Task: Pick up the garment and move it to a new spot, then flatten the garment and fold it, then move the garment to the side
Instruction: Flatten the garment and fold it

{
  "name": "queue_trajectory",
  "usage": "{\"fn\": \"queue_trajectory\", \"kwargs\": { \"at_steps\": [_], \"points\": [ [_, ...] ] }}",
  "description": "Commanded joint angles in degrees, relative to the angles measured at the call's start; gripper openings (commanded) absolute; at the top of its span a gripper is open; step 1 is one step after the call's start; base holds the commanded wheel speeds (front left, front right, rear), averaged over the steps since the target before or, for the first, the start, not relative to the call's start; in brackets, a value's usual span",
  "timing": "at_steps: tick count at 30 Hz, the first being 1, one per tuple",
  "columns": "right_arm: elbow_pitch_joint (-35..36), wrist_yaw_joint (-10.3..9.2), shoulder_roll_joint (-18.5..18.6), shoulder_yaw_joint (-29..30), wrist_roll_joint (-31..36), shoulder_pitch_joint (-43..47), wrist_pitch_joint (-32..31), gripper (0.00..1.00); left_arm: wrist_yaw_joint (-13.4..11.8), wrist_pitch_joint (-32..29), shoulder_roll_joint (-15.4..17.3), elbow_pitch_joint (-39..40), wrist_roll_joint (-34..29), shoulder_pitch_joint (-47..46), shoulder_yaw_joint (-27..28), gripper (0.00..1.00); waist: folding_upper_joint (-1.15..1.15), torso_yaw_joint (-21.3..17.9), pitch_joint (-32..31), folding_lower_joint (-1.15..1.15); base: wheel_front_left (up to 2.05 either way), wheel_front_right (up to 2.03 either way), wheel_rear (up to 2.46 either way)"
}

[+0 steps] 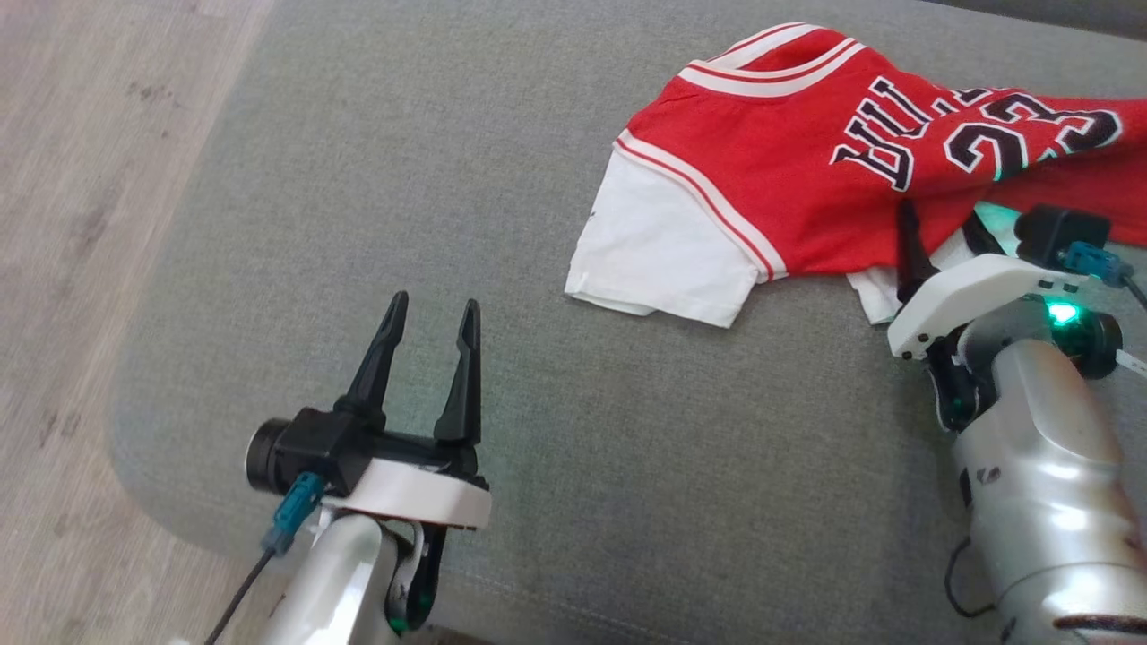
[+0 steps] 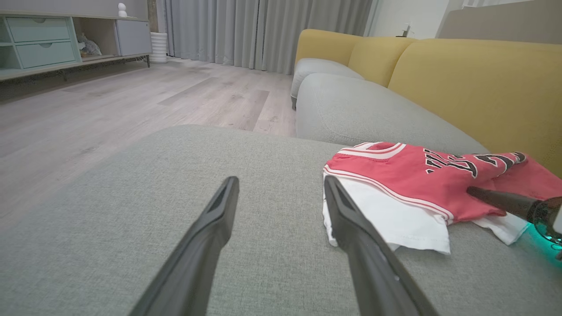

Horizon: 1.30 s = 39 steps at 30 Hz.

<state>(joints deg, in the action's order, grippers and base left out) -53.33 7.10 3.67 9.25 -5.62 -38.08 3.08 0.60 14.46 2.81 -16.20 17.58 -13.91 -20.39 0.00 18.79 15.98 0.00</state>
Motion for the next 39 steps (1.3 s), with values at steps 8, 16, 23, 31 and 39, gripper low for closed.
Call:
{"fn": "queue_trajectory", "kwargs": {
  "at_steps": [8, 16, 23, 31, 39],
  "points": [
    [-2.4, 0.39, 0.1, -2.8, 2.3, -2.4, 8.3, 0.0, -0.1, 0.5, 0.1, 0.4, -0.6, -0.7, 2.3, 1.0, 0.0, -2.4, -3.6, 0.0, 0.0, 0.0, 0.0],
    [0.9, 0.39, -0.6, -3.8, 1.6, 4.8, 10.9, 0.0, 0.5, 0.5, 0.1, -0.3, -1.0, 1.6, 3.8, 1.0, 0.0, -7.4, -9.5, 0.0, 0.0, 0.0, 0.0],
    [9.8, 0.39, -0.8, 0.3, 4.7, 13.8, 8.4, 0.0, 0.6, 0.5, 0.1, -0.4, -1.0, 4.3, 4.3, 1.0, 0.0, -12.2, -13.7, 0.0, 0.0, 0.0, 0.0],
    [29.0, 0.39, -0.8, 10.9, 8.6, 21.5, -0.2, 0.0, 1.1, 0.5, 0.1, -0.7, -0.4, 5.9, 4.1, 1.0, 0.0, -13.6, -14.7, 0.0, 0.0, 0.0, 0.0],
    [42.3, 0.39, -0.8, -0.6, 13.9, 22.8, -8.6, 0.0, 1.0, 0.5, 0.1, -0.4, 0.4, 4.4, 2.6, 1.0, 0.0, -10.6, -11.7, 0.0, 0.0, 0.0, 0.0]
  ]
}}
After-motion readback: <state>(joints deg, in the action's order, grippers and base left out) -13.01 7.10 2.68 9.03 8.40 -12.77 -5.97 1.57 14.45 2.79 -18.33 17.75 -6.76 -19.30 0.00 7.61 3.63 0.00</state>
